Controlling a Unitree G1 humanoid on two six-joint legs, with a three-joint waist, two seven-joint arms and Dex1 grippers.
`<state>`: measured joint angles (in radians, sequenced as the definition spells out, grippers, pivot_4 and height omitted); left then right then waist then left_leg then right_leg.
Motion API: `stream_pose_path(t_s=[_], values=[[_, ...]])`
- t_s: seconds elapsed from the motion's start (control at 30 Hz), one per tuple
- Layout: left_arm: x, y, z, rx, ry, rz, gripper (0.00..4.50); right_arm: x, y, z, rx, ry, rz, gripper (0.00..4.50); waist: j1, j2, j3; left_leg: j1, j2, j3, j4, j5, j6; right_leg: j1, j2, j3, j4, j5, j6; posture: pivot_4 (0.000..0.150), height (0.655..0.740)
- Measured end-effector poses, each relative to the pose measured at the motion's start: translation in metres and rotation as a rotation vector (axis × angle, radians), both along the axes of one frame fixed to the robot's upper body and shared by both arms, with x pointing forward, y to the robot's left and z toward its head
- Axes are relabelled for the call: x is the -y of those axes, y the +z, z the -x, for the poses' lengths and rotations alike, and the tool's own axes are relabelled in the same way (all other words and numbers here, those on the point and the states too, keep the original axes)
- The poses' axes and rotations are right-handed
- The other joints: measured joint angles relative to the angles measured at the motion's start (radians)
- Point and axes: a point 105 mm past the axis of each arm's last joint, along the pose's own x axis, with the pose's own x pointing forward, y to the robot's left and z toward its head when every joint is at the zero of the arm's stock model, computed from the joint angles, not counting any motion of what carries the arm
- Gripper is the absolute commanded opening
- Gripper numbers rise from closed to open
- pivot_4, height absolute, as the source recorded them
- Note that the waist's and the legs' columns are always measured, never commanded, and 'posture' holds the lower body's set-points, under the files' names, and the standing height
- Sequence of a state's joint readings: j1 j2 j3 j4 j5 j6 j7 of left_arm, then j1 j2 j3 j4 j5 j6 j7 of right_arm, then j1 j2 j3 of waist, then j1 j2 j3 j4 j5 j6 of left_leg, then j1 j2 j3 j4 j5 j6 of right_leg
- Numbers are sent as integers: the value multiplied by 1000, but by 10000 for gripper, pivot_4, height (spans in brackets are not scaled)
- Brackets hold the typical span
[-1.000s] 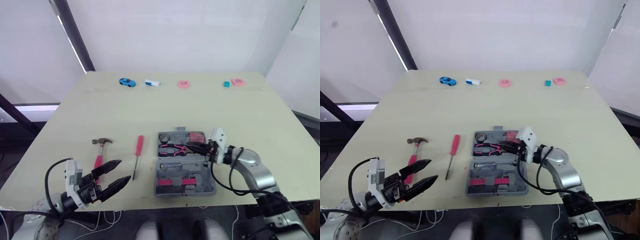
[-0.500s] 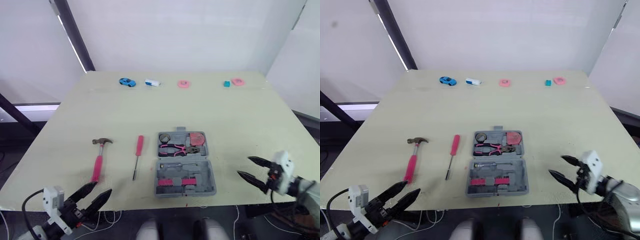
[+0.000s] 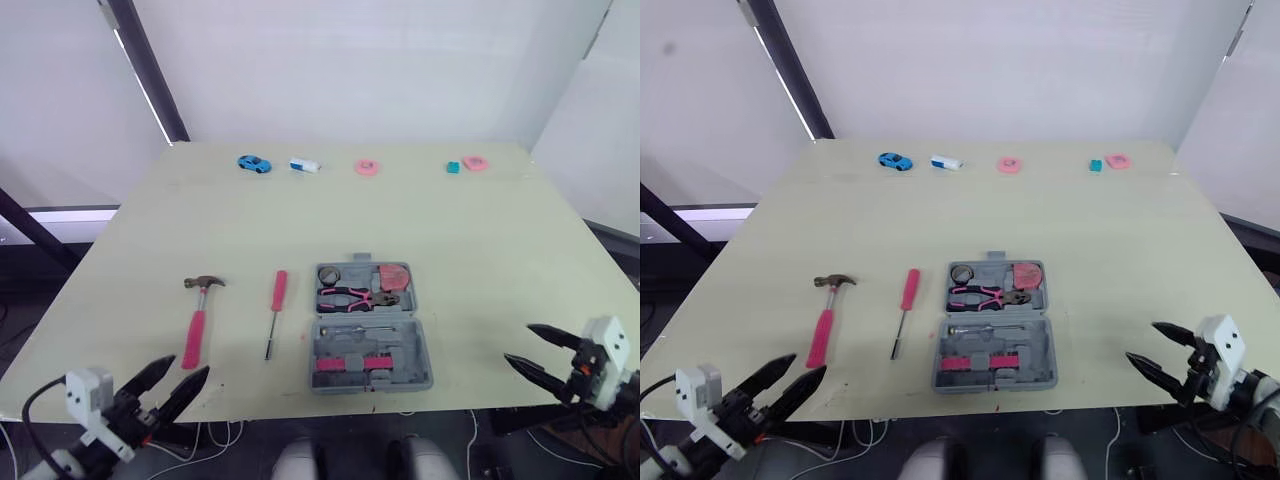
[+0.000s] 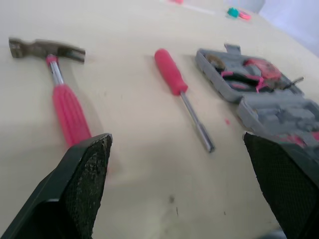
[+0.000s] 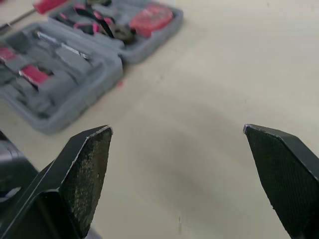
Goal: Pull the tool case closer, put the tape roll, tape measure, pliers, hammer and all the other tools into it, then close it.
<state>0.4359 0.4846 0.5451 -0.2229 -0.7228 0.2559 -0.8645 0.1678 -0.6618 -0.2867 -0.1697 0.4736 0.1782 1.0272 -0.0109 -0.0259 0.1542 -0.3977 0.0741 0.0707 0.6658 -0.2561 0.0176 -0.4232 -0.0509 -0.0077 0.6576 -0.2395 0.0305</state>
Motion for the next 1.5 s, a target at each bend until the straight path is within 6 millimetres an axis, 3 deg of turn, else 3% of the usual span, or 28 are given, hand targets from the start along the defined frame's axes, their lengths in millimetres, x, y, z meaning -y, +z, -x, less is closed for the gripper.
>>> stream_pose_path(t_s=[0.2, 0.33, 0.47, 0.8, 0.87, 0.97, 1.1, 1.5], values=[[3, 20, -31, 2, 75, -72, 45000, -52, 20, -16, 86, 155, -31, 44278, 1, -1, 1, -2, 0, 2, -1, 0, 0, 0, 2, 1, 0, 2, -4, 1500, 7400], [22, 40, -61, -15, 49, -100, 45000, -89, 42, -30, 167, 263, -59, 44278, 7, -2, 1, -2, 0, 3, 0, 0, 0, 1, 2, 0, 0, 3, -4, 1500, 7400], [25, 42, -71, -86, 60, -112, 45000, -102, 52, -33, 178, 329, -58, 44278, 4, -2, 1, -2, -1, 3, -1, 0, 0, 1, 2, 0, 0, 3, -5, 1500, 7400], [24, 34, -79, -179, 117, -133, 45000, -125, 73, -32, 185, 441, -67, 44278, 1, -2, 2, -2, 0, 3, -1, 0, 0, 1, 3, 0, 1, 3, -5, 1500, 7400], [12, 28, -80, -200, 191, -153, 45000, -130, 75, -29, 188, 459, -76, 44278, 0, -2, 2, -2, 0, 3, -1, 0, 0, 1, 3, 0, 1, 3, -5, 1500, 7400], [-26, 13, -79, -268, 380, -147, 45000, -137, 78, -23, 191, 493, -77, 44278, 0, -3, 2, -2, 0, 2, -1, 0, 0, 1, 3, 0, 1, 3, -5, 1500, 7400], [-48, 7, -87, -316, 467, -132, 45000, -140, 82, -23, 202, 505, -80, 44278, 10, -3, 2, -2, -1, 2, 0, 0, 0, 1, 2, -1, 1, 3, -5, 1500, 7400], [-58, -15, -125, -385, 497, -174, 45000, -140, 82, -23, 199, 507, -76, 44278, 12, -5, 3, -2, 0, 3, 0, 0, 0, 2, 2, -1, 1, 3, -5, 1500, 7400]])
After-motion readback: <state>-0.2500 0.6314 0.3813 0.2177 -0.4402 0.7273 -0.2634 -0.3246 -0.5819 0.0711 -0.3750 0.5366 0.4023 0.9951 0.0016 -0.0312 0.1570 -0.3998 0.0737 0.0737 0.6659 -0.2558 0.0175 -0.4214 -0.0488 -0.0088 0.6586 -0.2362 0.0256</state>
